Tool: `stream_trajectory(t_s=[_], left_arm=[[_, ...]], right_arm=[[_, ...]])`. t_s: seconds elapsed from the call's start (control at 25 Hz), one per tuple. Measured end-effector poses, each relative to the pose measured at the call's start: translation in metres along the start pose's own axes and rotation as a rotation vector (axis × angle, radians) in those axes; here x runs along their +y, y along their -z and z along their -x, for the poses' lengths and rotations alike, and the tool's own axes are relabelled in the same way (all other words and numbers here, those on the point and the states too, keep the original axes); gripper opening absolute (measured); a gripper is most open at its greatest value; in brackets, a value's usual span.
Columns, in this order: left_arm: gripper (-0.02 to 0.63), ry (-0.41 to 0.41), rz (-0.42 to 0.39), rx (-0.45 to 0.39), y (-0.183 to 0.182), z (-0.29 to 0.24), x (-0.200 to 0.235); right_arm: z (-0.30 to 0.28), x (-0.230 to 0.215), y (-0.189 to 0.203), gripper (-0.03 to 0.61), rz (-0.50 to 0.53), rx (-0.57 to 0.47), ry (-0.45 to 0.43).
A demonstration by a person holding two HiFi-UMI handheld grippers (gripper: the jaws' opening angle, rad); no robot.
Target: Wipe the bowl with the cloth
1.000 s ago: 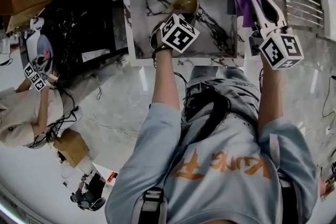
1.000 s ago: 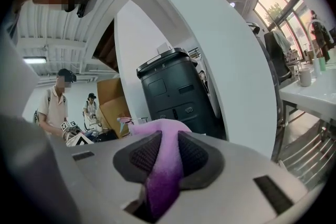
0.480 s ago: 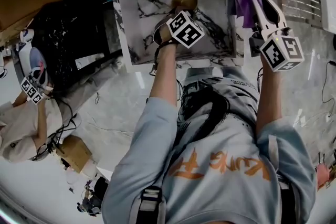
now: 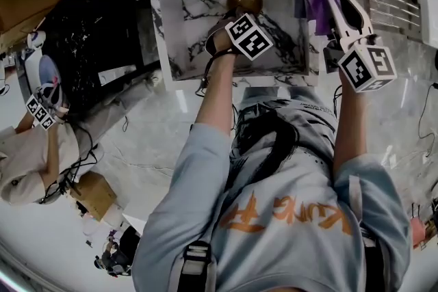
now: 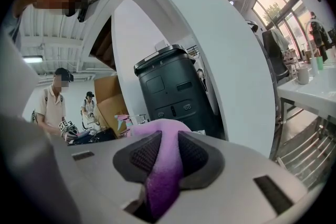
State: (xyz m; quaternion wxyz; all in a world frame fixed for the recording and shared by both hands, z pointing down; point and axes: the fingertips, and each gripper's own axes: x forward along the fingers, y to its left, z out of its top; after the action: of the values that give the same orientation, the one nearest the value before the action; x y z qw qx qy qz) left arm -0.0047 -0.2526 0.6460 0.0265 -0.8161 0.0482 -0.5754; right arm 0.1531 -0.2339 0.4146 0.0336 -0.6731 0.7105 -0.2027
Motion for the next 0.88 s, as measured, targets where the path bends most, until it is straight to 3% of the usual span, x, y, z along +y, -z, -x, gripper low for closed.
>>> stream_trajectory(t_s=[0.08,0.16,0.44,0.64,0.88], left_arm=[[0.038,0.0,0.011,-0.012,-0.001,0.003,-0.001],[0.121,0.003,0.026,-0.019,-0.002,0.008,-0.001],[0.127,-0.076,0.167,-0.079,-0.004,0.044,0.012],[0.127,-0.191,0.347,-0.205,-0.013,0.092,0.03],[0.073,-0.408,0.636,-0.459,-0.017,0.173,0.048]], right_arm=[[0.002,0.001,-0.001,0.11,-0.002,-0.004,-0.008],[0.005,-0.001,-0.002,0.11,-0.007,-0.007,-0.01],[0.01,0.0,-0.009,0.11,-0.011,-0.019,-0.046],[0.017,0.007,-0.015,0.11,0.001,-0.021,-0.097],[0.028,0.017,-0.022,0.112,0.025,-0.022,-0.174]])
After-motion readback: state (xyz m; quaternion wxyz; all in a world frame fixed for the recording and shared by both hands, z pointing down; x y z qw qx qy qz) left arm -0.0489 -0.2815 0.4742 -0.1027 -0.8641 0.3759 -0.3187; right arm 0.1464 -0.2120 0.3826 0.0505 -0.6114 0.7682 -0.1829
